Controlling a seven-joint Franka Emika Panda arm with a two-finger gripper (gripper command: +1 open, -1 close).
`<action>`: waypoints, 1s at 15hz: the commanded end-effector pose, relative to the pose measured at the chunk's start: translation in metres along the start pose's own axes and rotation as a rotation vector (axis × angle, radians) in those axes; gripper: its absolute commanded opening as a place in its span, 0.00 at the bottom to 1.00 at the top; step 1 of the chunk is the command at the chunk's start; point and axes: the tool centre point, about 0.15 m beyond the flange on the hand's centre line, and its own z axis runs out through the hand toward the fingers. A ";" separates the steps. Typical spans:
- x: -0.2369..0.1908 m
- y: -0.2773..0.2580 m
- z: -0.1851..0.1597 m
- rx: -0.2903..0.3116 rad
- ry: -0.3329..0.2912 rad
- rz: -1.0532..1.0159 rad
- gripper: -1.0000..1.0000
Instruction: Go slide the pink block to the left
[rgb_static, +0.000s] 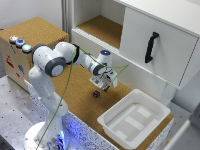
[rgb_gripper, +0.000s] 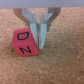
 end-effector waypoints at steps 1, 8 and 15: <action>0.029 -0.044 0.014 0.034 -0.043 -0.027 0.00; 0.038 -0.096 0.013 0.118 -0.066 -0.054 0.00; 0.020 -0.106 -0.020 0.139 -0.037 -0.068 0.00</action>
